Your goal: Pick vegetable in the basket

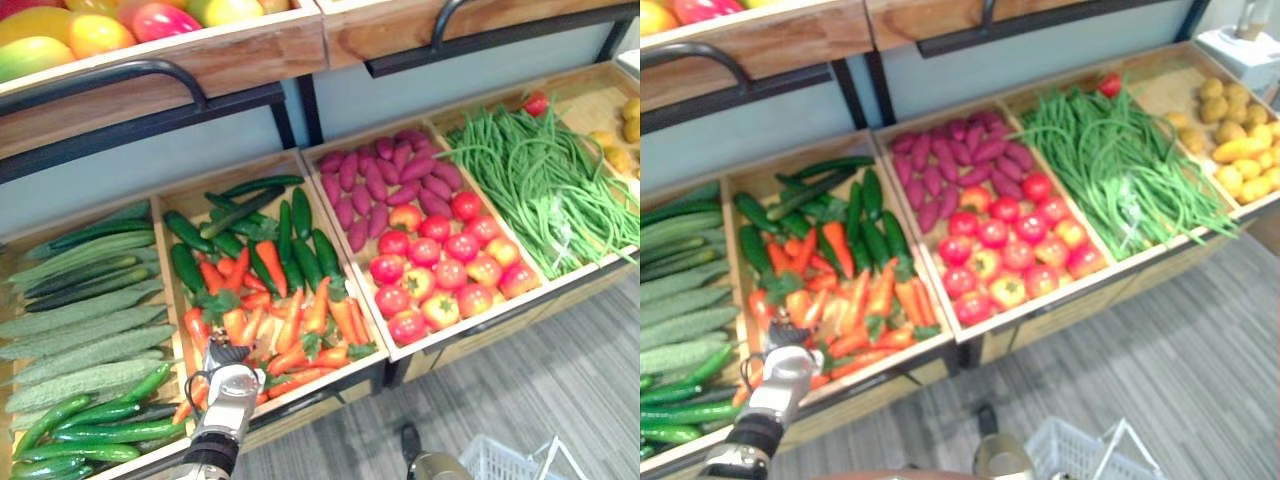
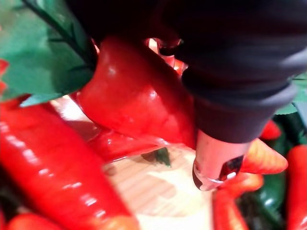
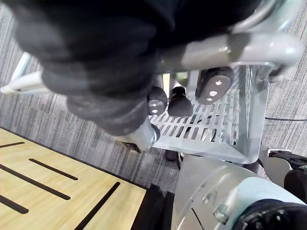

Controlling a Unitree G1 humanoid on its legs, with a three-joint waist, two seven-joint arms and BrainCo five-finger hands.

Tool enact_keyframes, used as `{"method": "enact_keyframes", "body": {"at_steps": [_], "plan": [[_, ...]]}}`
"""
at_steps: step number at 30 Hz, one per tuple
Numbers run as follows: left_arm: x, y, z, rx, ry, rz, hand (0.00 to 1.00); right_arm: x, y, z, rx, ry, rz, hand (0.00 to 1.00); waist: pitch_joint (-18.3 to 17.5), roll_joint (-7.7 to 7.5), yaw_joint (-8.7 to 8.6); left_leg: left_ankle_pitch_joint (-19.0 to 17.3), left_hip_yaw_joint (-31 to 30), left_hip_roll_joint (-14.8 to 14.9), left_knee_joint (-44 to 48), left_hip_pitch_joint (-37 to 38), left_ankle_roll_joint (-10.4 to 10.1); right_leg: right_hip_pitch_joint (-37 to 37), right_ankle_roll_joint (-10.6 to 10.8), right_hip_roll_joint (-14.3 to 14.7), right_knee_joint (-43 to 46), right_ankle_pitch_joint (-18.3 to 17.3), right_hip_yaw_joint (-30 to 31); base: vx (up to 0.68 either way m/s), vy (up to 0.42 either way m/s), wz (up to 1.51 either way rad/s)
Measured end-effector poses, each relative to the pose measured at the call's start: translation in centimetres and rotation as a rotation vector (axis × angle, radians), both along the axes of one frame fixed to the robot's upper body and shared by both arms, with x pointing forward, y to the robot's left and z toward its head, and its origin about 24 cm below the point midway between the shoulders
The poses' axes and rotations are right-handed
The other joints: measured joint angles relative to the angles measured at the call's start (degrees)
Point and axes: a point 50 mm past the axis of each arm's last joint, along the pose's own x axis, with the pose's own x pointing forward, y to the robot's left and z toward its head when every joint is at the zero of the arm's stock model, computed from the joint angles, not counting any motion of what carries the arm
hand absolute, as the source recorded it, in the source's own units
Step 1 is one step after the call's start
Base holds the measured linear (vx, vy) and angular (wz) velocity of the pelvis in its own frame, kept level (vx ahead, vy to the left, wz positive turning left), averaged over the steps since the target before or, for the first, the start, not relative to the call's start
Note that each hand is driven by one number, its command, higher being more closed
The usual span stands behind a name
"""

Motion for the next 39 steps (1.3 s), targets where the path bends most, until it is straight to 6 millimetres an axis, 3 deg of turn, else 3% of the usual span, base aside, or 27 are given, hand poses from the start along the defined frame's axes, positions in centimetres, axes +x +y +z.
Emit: {"method": "enact_keyframes", "body": {"at_steps": [6,13,27,33,39], "plan": [[0.4,0.7,2.5,-0.162,-0.198,0.044,1.0,-1.3,-0.1,-0.1,-0.018,0.04,-0.043,1.0,-0.9,0.26,0.71,0.1,-1.5,-0.2,0.1,0.8,0.2,2.0,0.0,-0.3,-0.9,0.0,-1.2,-0.01,-0.024,0.12],[-0.2,0.9,2.3,-0.293,-0.239,0.06,1.0,-2.5,0.0,-0.2,-0.018,0.068,-0.068,1.0,-2.4,0.32,0.76,0.3,-2.5,-0.4,0.0,1.5,0.4,3.5,0.6,-0.4,-2.5,0.5,-1.5,-0.02,-0.03,0.05],[-0.8,2.7,3.9,-0.337,-0.409,0.182,1.0,-4.1,0.2,-0.4,-0.012,0.125,-0.107,1.0,-3.9,0.01,0.95,0.1,-3.1,-0.7,-0.2,2.8,0.3,6.0,0.6,0.2,-4.6,1.3,-1.4,0.02,-0.033,0.0],[-0.3,2.9,6.5,-0.396,-0.569,0.184,1.0,-4.3,0.1,-0.4,-0.014,0.131,-0.11,1.0,-4.1,0.02,1.09,0.1,-3.2,-0.8,-0.1,2.8,0.3,6.2,0.5,0.0,-5.4,1.7,-1.4,-0.02,-0.037,0.0],[0.2,2.2,8.3,-0.582,-0.7,0.142,1.0,-4.6,0.1,-0.4,-0.017,0.137,-0.121,1.0,-4.3,0.17,1.09,0.1,-4.0,-0.8,-0.1,2.9,0.3,6.8,0.7,-0.3,-6.0,2.0,-1.9,-0.01,-0.042,0.05]]}}
